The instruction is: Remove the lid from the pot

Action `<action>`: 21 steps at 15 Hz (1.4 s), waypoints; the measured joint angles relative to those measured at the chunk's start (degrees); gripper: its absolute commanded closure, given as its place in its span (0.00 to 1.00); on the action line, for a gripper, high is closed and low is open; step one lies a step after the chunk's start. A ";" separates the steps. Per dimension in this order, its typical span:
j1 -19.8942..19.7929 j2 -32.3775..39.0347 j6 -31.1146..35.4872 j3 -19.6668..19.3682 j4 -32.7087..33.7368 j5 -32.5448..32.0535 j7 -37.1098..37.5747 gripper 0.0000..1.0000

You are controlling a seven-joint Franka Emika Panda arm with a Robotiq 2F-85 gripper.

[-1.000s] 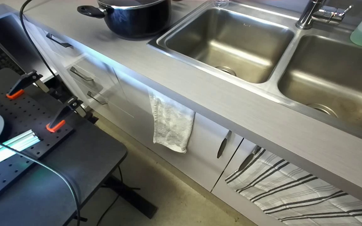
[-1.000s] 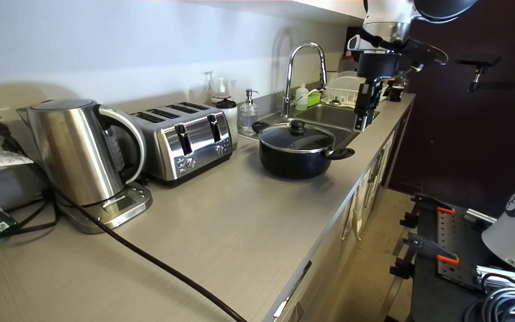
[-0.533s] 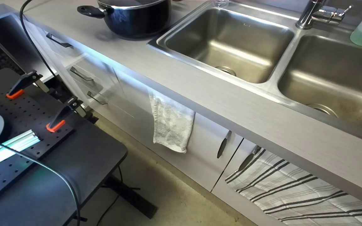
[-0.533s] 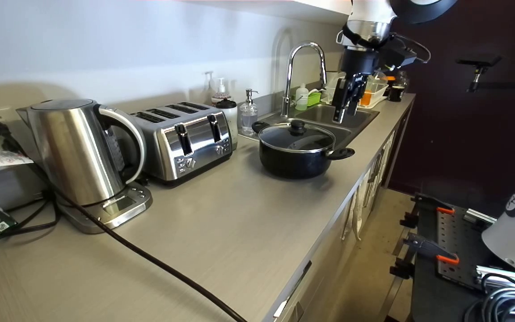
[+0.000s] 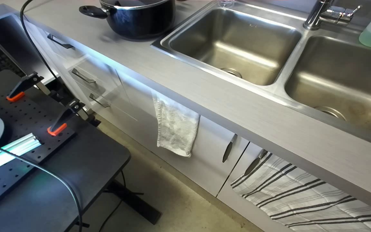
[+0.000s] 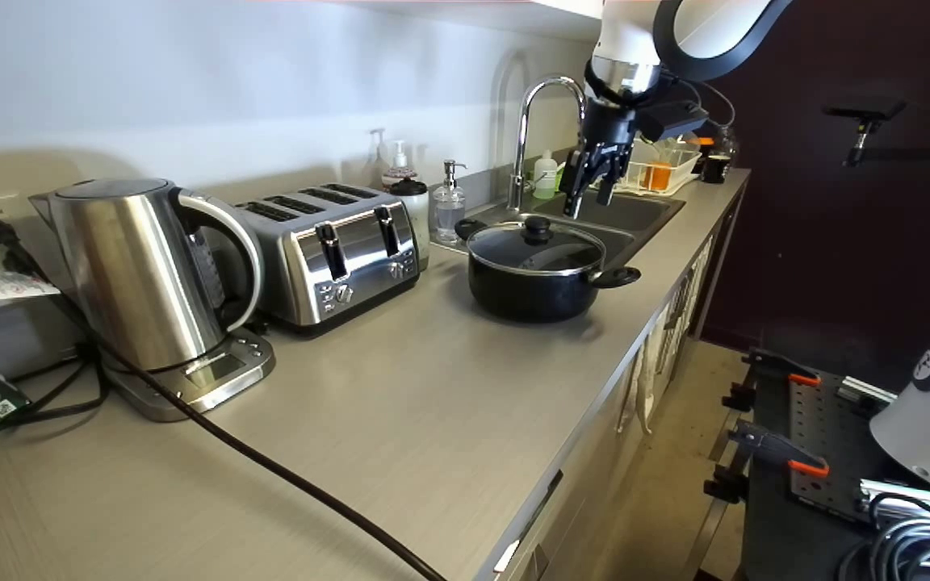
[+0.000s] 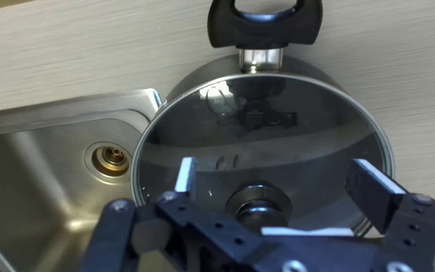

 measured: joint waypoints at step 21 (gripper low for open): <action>1.81 15.92 4.92 -3.41 12.32 -3.29 5.64 0.75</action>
